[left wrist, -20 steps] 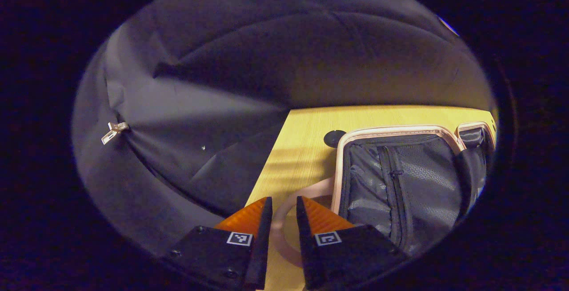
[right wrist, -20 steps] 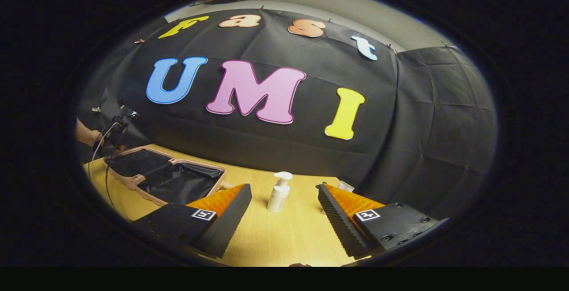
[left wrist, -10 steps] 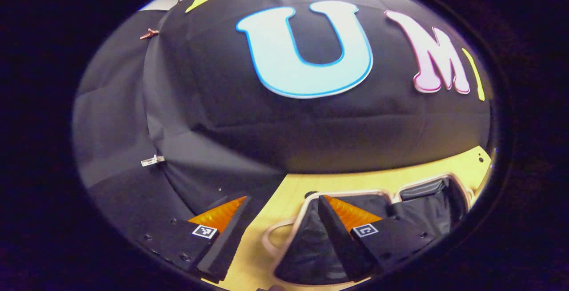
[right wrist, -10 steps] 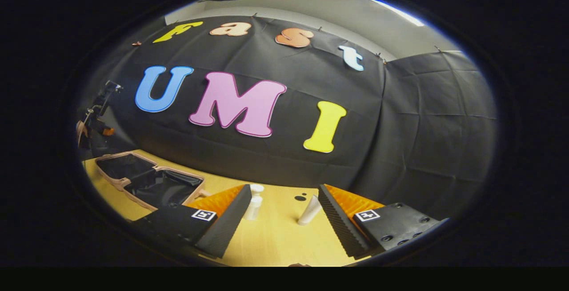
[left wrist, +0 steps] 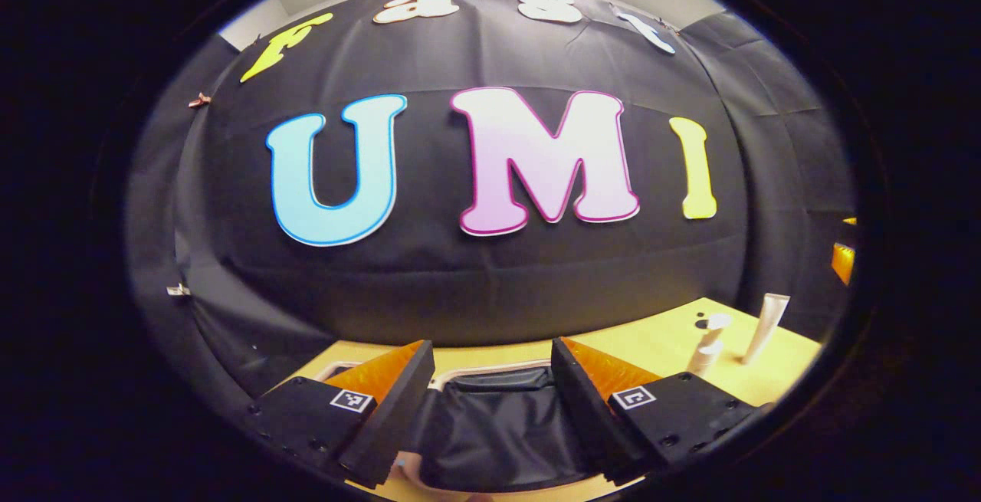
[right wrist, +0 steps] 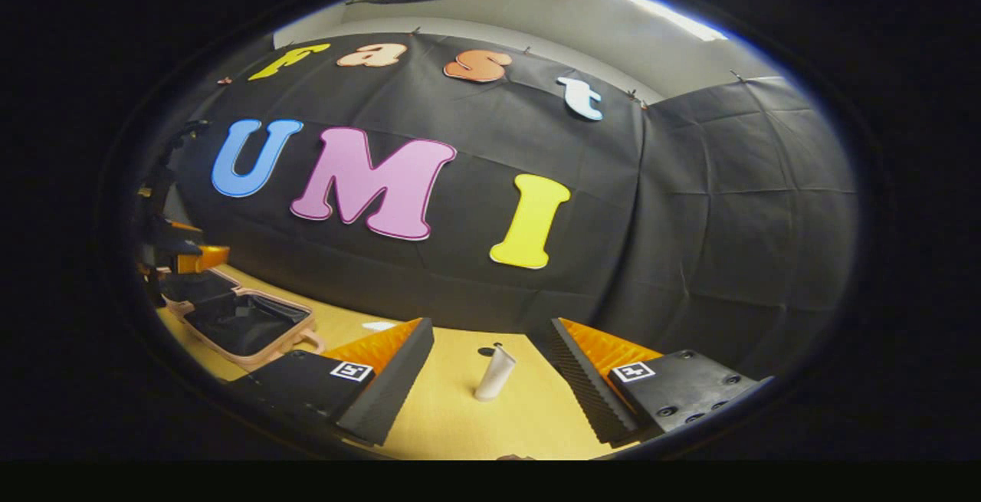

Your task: First open the suitcase, pack the skin care products into it, and then close the suitcase.

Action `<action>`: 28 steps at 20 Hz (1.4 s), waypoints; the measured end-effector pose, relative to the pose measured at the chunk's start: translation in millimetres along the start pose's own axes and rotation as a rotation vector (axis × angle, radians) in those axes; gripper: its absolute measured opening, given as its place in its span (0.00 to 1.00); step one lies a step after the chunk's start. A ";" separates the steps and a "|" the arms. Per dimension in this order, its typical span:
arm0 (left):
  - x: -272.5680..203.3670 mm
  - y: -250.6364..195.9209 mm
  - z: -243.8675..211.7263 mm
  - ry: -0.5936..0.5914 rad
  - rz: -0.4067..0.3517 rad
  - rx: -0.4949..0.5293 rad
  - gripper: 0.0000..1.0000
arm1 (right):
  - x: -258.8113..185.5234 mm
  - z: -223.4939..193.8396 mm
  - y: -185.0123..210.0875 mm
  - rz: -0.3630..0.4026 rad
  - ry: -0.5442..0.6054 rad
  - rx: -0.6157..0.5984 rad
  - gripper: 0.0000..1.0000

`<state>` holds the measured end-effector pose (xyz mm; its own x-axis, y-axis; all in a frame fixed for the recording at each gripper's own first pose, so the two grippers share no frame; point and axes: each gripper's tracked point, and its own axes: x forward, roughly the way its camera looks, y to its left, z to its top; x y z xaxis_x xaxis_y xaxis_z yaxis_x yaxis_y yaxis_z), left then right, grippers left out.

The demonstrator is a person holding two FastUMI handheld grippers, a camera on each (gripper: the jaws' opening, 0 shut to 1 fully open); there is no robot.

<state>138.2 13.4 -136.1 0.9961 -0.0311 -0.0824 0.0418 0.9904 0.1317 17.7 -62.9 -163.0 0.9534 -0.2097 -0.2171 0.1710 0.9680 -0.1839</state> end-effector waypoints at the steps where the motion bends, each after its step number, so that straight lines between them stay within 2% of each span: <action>1: -0.3 -23.3 -5.9 0.010 -0.014 -0.011 0.98 | 4.9 -4.9 -6.0 0.000 0.002 0.002 0.97; 7: 10.4 -136.6 -51.0 0.085 -0.116 -0.061 0.98 | 31.9 -47.8 -43.4 -0.009 0.050 0.001 0.97; 11: 18.4 -189.1 -87.4 0.161 -0.160 -0.043 0.98 | 43.5 -80.0 -58.5 -0.002 0.094 -0.001 0.95; 16: 42.3 -239.5 -129.3 0.260 -0.235 -0.042 0.98 | 49.9 -125.3 -54.9 0.057 0.182 0.009 0.97; 25: 131.5 -273.7 -151.9 0.281 -0.241 0.032 0.98 | 69.6 -186.7 -34.2 0.090 0.307 0.054 0.97; 28: 144.9 -279.9 -157.5 0.288 -0.270 0.011 0.96 | 81.5 -204.4 -22.4 0.098 0.339 0.062 0.97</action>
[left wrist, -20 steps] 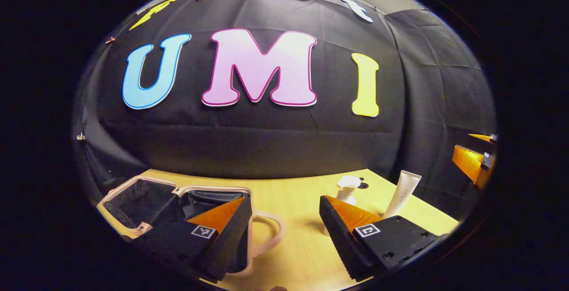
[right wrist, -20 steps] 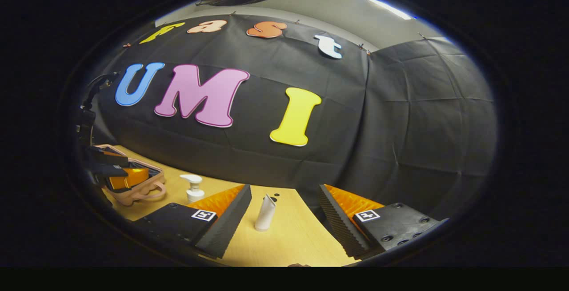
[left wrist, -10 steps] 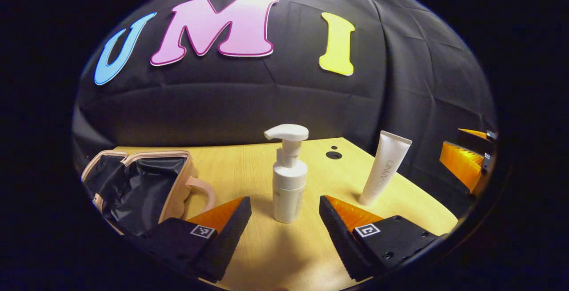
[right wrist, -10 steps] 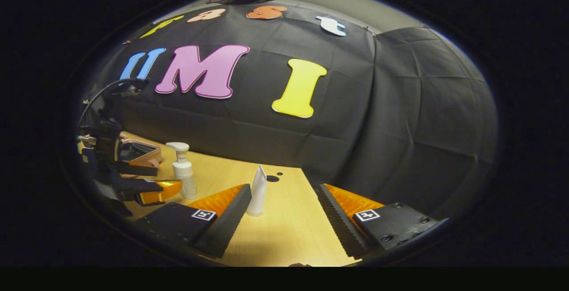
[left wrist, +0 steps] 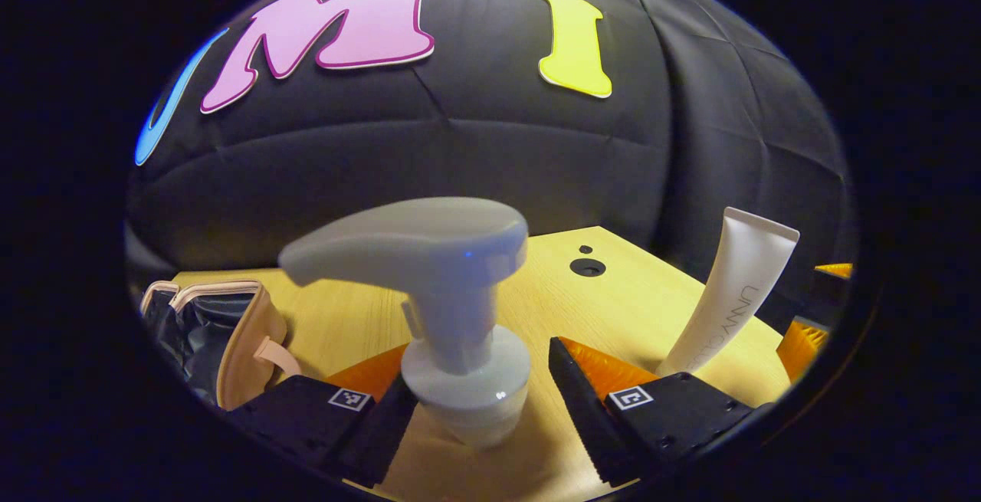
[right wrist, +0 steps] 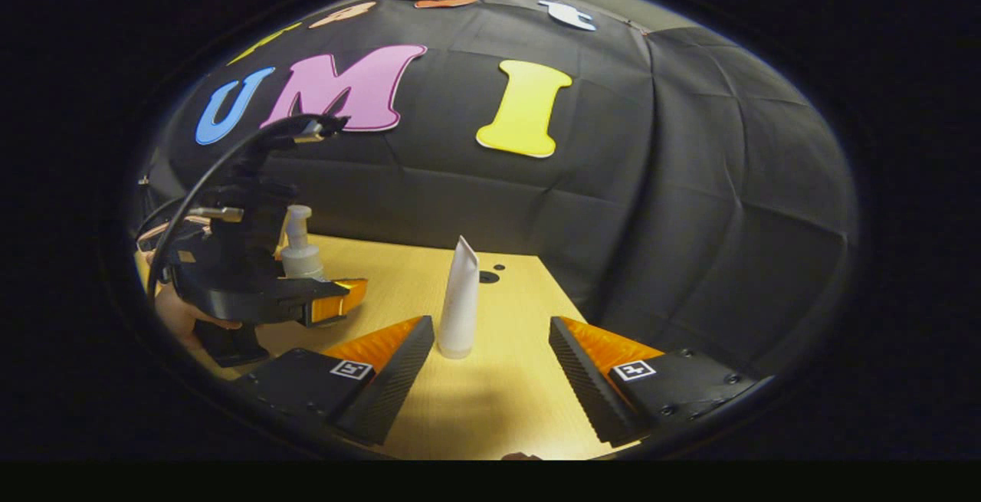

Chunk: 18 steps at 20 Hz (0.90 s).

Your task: First open the suitcase, pack the skin care products into it, and then close the suitcase.

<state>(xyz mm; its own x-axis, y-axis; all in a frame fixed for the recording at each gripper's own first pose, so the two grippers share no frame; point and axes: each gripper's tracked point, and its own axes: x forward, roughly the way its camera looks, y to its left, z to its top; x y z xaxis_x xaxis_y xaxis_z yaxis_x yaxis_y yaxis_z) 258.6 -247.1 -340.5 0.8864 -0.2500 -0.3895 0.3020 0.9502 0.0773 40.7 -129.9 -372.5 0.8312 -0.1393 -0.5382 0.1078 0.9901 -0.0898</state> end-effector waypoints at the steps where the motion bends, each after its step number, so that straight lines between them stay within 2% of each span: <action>1: 2.0 0.8 -0.4 0.002 -0.004 -0.008 0.93 | 5.6 -0.9 3.2 0.002 0.000 -0.002 0.97; 2: 5.4 1.9 -2.4 0.006 -0.010 -0.014 0.92 | 11.5 -1.2 7.2 0.007 -0.002 -0.002 0.99; 3: 2.6 4.7 -4.1 0.015 -0.020 -0.023 0.70 | 19.7 -4.7 14.4 0.018 0.004 0.000 0.97; 4: 5.2 4.4 -5.4 0.013 -0.028 -0.031 0.66 | 30.0 -11.9 23.7 0.029 0.021 -0.002 0.97; 6: 1.0 8.3 -5.1 0.009 -0.035 -0.051 0.65 | 39.8 -19.4 26.7 0.024 0.039 -0.002 0.97; 7: -1.6 11.3 -6.0 0.010 -0.033 -0.067 0.67 | 44.6 -22.5 29.8 0.024 0.052 0.011 0.97; 9: -10.4 20.0 -9.9 0.022 -0.021 -0.092 0.64 | 55.1 -23.2 29.2 0.006 0.051 0.036 0.97; 14: -37.6 38.7 -20.2 0.043 0.003 -0.083 0.63 | 93.8 -35.1 31.9 -0.019 0.086 0.047 0.97; 15: -47.4 40.8 -19.4 0.040 0.002 -0.096 0.63 | 101.1 -47.6 26.2 -0.050 0.149 0.044 0.95; 17: -53.4 42.0 -16.1 0.034 0.000 -0.102 0.64 | 105.5 -54.4 25.8 -0.059 0.188 0.045 0.92; 18: -55.3 42.6 -15.0 0.032 0.001 -0.102 0.63 | 105.8 -51.5 27.5 -0.051 0.188 0.061 0.72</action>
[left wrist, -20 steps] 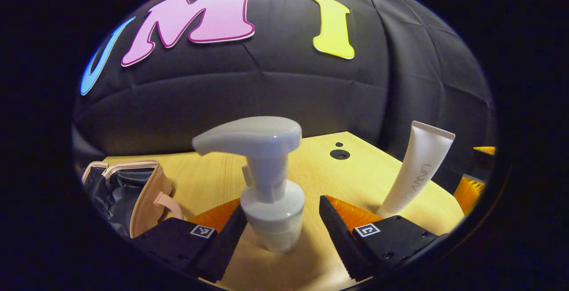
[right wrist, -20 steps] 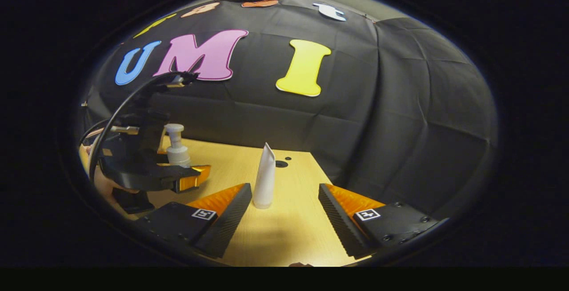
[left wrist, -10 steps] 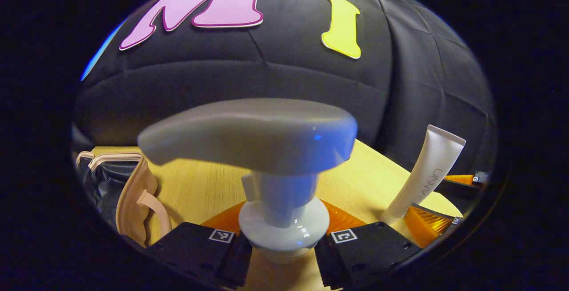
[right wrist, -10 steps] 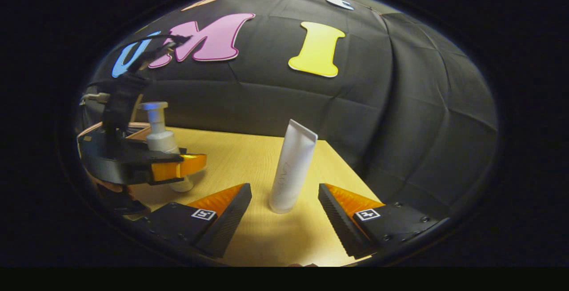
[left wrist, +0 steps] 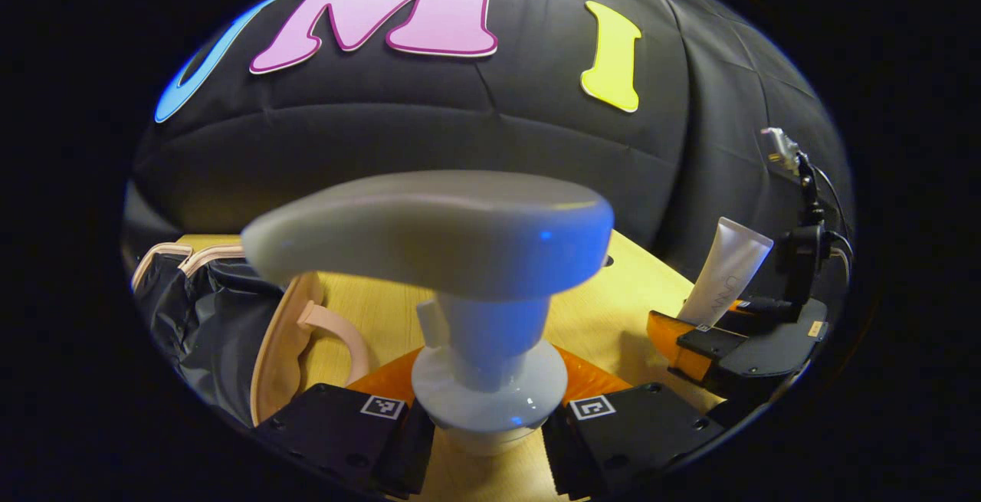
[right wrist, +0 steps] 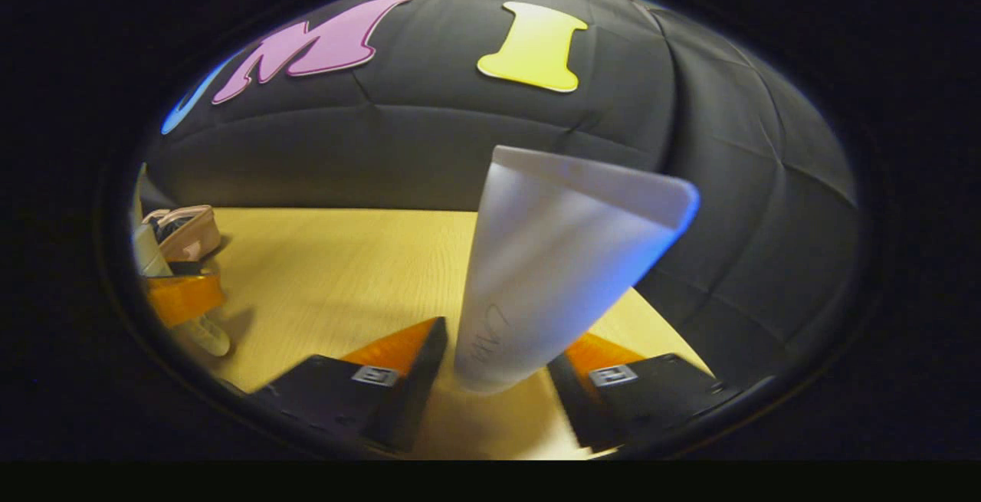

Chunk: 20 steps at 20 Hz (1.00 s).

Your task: First open the suitcase, pack the skin care products into it, and then close the suitcase.

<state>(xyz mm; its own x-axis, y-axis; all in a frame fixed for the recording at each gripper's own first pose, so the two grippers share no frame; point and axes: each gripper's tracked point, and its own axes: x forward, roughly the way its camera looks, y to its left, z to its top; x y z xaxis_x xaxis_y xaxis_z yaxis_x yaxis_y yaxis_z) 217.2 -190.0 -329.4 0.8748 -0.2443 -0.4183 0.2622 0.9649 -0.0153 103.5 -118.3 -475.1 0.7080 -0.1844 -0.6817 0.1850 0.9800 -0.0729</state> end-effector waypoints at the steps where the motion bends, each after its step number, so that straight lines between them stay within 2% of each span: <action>1: -1.4 0.5 0.1 -0.001 0.000 -0.001 0.63 | 5.0 -2.2 -2.5 0.000 0.007 0.009 0.52; 2: -2.6 0.9 0.2 -0.002 0.000 -0.004 0.63 | 1.1 -2.1 -2.2 0.005 0.006 0.012 0.53; 4: -4.3 2.5 -2.2 0.005 0.002 -0.011 0.63 | -0.7 -1.0 3.4 0.034 0.002 0.015 0.48; 5: -5.5 4.4 -2.7 0.005 0.004 -0.013 0.63 | -2.5 -0.3 5.9 0.049 -0.004 0.007 0.40; 7: -8.5 8.2 -3.3 0.003 0.012 -0.020 0.63 | -3.1 1.8 11.3 0.071 -0.018 -0.017 0.35; 9: -13.7 10.7 1.7 -0.014 0.012 -0.026 0.63 | -7.9 3.4 17.6 0.097 -0.024 -0.029 0.39; 11: -21.3 11.2 11.1 -0.036 0.007 -0.015 0.63 | -17.7 16.4 22.2 0.111 -0.050 -0.023 0.35; 12: -26.5 10.8 17.3 -0.044 -0.001 -0.012 0.63 | -24.9 25.8 24.5 0.116 -0.073 -0.025 0.39; 14: -39.2 12.6 31.2 -0.059 -0.006 -0.001 0.63 | -38.9 42.2 33.0 0.135 -0.101 -0.038 0.35; 15: -46.3 15.4 40.9 -0.073 -0.007 0.000 0.63 | -45.8 49.0 39.7 0.150 -0.108 -0.048 0.35; 16: -55.3 18.1 51.5 -0.085 -0.010 -0.009 0.63 | -53.8 54.4 47.1 0.167 -0.111 -0.058 0.39; 19: -79.0 40.6 77.5 -0.111 -0.001 -0.029 0.63 | -79.2 77.6 79.0 0.225 -0.148 -0.065 0.31; 20: -87.5 52.7 83.4 -0.116 0.011 -0.030 0.63 | -86.4 85.4 90.9 0.244 -0.166 -0.071 0.35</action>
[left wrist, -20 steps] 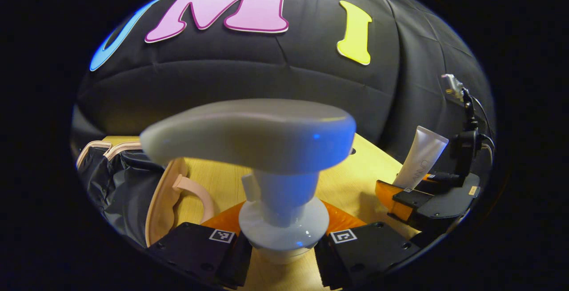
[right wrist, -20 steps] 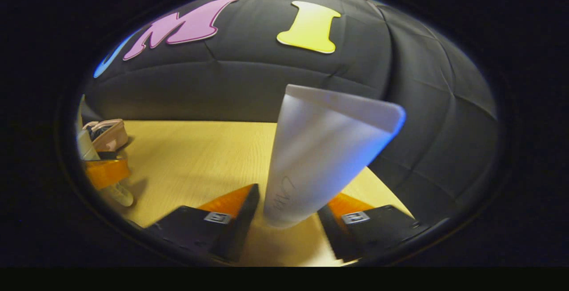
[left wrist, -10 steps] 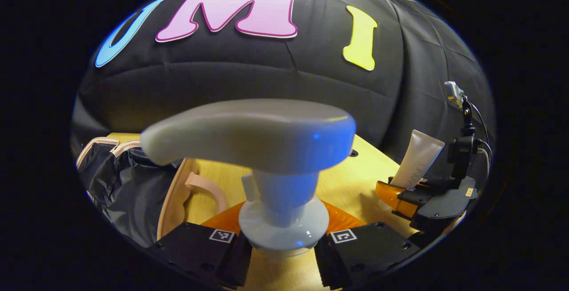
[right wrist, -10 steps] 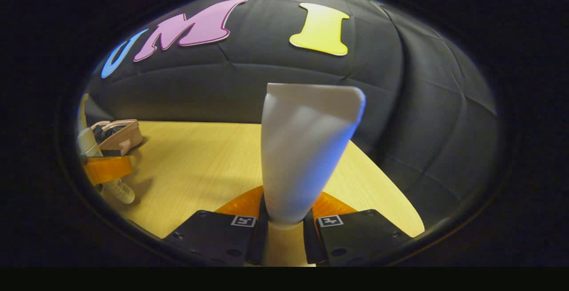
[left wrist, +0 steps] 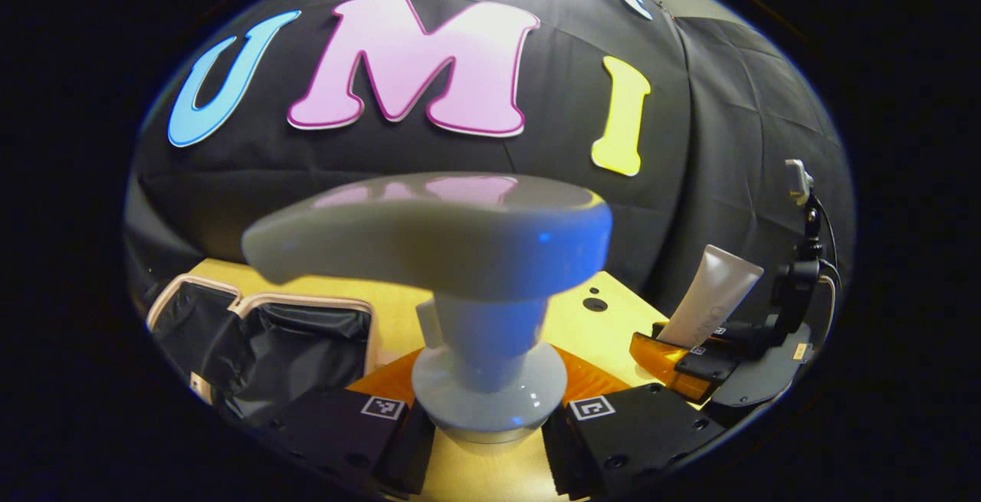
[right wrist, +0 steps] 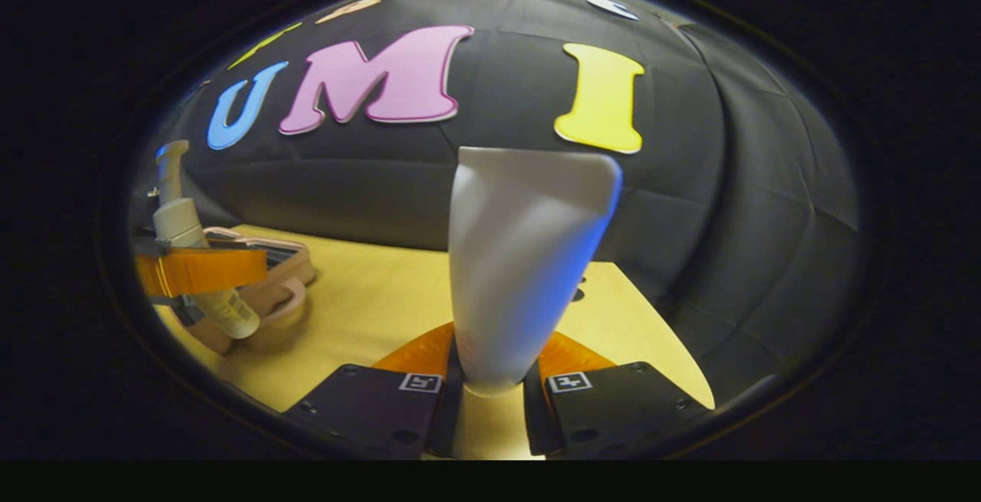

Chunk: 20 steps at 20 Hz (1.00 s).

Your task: First open the suitcase, pack the skin care products into it, and then close the suitcase.

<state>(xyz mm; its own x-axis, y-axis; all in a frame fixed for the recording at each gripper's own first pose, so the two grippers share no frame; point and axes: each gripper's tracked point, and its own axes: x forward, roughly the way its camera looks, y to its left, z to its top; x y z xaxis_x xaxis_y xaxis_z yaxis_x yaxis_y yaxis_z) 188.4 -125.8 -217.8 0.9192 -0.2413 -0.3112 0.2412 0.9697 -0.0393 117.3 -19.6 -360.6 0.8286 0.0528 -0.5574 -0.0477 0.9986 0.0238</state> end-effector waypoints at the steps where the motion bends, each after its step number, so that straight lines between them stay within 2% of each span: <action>1: -6.7 14.4 3.2 0.002 0.014 0.004 0.63 | -5.2 7.3 13.7 0.020 -0.011 -0.003 0.35; 2: -13.9 30.7 5.5 0.005 0.033 0.010 0.63 | -8.8 13.6 29.3 0.042 -0.020 0.000 0.35; 3: -21.5 50.6 5.0 0.013 0.053 0.015 0.63 | -12.8 20.4 45.7 0.067 -0.028 0.007 0.39; 4: -27.8 68.8 4.5 0.018 0.073 0.021 0.63 | -15.2 26.0 61.0 0.090 -0.037 0.011 0.35; 8: -42.6 151.1 -15.9 0.111 0.167 0.029 0.63 | -29.0 43.1 123.2 0.182 -0.063 0.009 0.35; 9: -39.9 165.2 -21.3 0.144 0.171 0.006 0.67 | -32.5 45.8 136.5 0.201 -0.065 0.012 0.35; 10: -39.7 175.7 -29.8 0.181 0.168 -0.017 0.63 | -35.3 49.0 148.5 0.219 -0.069 0.016 0.35; 13: -29.0 200.0 -58.4 0.313 0.144 -0.020 0.63 | -42.1 54.9 178.8 0.267 -0.082 0.023 0.35; 14: -23.4 205.5 -69.6 0.364 0.141 -0.026 0.63 | -43.5 55.7 187.1 0.282 -0.085 0.023 0.39; 15: -17.8 208.8 -80.6 0.414 0.131 -0.045 0.63 | -46.0 55.5 194.1 0.294 -0.084 0.029 0.34; 17: -10.0 214.7 -102.9 0.511 0.117 -0.092 0.64 | -48.9 57.0 202.1 0.306 -0.083 0.051 0.35; 18: -7.7 217.1 -111.7 0.557 0.123 -0.107 0.60 | -48.7 57.8 204.2 0.308 -0.084 0.058 0.35; 19: -4.5 218.7 -119.1 0.593 0.120 -0.116 0.63 | -49.2 57.2 205.8 0.310 -0.081 0.065 0.30; 20: 0.6 220.0 -124.1 0.614 0.128 -0.121 0.63 | -48.8 56.0 205.8 0.310 -0.075 0.072 0.35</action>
<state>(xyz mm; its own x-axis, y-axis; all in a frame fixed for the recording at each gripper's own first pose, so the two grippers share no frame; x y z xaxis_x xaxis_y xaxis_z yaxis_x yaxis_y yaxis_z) 203.4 92.2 -344.4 0.5837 -0.0917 -0.8068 0.0715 0.9955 -0.0614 98.3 183.7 -282.0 0.8197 0.3519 -0.4520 -0.2667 0.9328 0.2425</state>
